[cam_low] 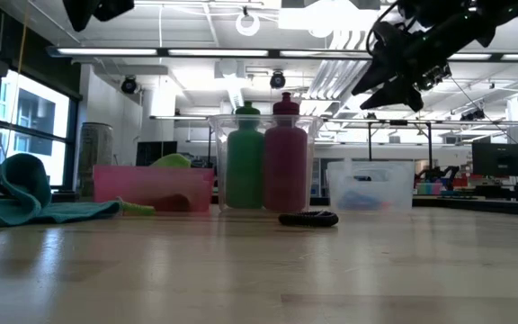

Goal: Pick & Place Sports Items
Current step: Put the blue towel into the red bin

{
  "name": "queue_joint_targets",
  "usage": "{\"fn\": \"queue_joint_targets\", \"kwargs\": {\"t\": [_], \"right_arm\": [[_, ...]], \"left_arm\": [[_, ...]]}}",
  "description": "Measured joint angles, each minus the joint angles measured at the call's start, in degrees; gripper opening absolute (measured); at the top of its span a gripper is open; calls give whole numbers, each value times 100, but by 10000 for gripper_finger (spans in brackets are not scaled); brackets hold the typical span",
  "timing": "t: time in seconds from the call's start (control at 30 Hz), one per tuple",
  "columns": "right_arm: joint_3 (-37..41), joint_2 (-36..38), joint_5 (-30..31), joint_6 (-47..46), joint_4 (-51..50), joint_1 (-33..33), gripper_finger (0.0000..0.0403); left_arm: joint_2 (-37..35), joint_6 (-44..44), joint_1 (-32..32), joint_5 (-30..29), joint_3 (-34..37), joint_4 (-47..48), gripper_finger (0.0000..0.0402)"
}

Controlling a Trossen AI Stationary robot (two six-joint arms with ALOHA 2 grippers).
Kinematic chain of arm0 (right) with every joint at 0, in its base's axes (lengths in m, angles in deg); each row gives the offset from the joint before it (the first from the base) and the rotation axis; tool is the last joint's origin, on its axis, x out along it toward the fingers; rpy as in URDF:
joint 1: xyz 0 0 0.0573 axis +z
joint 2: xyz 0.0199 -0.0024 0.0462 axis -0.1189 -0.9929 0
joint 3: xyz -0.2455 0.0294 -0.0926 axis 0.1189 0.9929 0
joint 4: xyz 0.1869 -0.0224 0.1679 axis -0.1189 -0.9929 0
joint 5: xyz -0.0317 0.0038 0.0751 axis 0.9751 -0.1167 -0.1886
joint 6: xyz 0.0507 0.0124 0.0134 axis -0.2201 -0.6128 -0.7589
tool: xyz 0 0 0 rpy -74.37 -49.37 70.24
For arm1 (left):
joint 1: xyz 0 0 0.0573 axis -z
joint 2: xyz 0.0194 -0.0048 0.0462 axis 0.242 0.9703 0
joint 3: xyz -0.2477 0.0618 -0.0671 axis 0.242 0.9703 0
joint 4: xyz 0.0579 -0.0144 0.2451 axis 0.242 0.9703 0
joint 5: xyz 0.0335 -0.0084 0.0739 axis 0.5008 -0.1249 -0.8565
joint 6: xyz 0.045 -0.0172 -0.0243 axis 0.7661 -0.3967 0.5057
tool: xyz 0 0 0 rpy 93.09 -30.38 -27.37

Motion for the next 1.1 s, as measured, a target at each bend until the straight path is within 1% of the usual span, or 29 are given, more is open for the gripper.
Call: {"fn": "queue_joint_targets", "kwargs": {"t": [0.1,0.23,0.4,0.53,0.7,0.83,1.03,1.1], "right_arm": [[0,0,60,-86,-9,113,184],[0,0,153,-272,-15,214,184],[0,0,136,-443,-15,222,184],[0,0,156,-556,-15,222,184],[2,0,254,-648,-13,222,184],[0,0,284,-714,-13,222,184],[0,0,284,-714,-11,222,184],[0,0,282,-714,-11,222,184]], "left_arm": [[-125,32,0,-1,326,-369,216],[-351,156,0,-1,847,-569,216],[-801,264,0,181,1655,-1016,216],[-1067,313,2,207,2145,-1246,216],[-1122,539,2,180,2566,-1484,216],[-1111,520,0,155,2863,-1858,216],[-1111,539,0,-189,3168,-2065,216],[-1111,544,0,-210,3309,-2127,216]]}}
